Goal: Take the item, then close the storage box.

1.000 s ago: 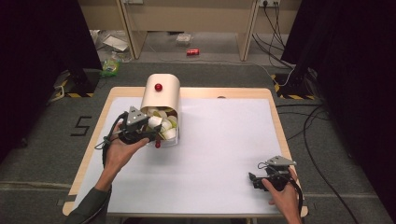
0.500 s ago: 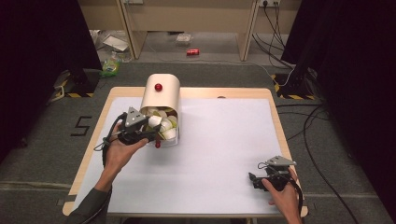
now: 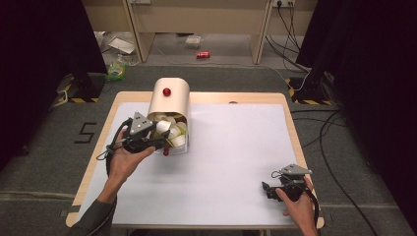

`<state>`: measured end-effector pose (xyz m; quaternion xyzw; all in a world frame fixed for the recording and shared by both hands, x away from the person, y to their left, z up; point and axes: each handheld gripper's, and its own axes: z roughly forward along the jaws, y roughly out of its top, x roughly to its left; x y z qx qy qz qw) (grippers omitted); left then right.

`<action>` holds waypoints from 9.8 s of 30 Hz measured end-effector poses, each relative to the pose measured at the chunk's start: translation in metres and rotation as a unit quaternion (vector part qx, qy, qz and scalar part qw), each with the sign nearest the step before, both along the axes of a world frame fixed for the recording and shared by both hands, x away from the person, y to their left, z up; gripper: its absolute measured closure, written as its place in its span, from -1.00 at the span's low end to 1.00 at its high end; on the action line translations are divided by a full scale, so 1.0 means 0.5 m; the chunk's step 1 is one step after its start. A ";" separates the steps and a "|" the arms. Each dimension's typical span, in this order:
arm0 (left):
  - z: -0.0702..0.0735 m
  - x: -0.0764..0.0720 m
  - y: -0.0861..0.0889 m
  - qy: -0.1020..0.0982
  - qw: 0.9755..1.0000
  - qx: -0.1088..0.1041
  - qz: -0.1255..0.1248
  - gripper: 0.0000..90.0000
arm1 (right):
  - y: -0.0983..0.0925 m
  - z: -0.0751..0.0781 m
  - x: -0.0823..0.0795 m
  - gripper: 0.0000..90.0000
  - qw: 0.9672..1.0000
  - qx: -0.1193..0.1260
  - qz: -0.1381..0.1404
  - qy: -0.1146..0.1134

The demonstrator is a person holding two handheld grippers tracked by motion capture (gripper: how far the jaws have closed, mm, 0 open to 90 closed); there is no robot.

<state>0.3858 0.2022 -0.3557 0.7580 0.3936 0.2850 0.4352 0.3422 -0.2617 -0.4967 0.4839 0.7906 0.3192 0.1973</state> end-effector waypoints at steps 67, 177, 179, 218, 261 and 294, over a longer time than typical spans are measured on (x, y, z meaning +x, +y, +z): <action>0.001 -0.051 0.173 0.011 0.997 -0.031 0.071 0.03 | 0.000 0.000 0.000 -0.96 1.000 0.000 -0.001 0.001; -0.209 -0.040 0.203 0.104 0.986 0.027 0.125 -0.35 | 0.001 0.000 0.000 -0.96 1.000 0.000 -0.001 0.000; -0.207 -0.042 0.203 0.102 0.987 0.015 0.121 -0.38 | 0.001 0.000 0.000 -0.96 1.000 0.000 -0.001 0.000; -0.168 -0.082 0.165 0.082 0.992 -0.051 0.084 -0.61 | 0.000 0.000 0.000 -0.96 1.000 0.000 -0.001 0.000; -0.128 -0.080 0.121 0.061 0.994 -0.062 0.063 -0.61 | 0.000 0.000 0.000 -0.96 1.000 0.000 -0.001 0.000; -0.111 -0.061 0.107 0.041 0.993 -0.071 0.087 -0.58 | 0.000 0.000 0.000 -0.96 1.000 0.001 -0.001 0.000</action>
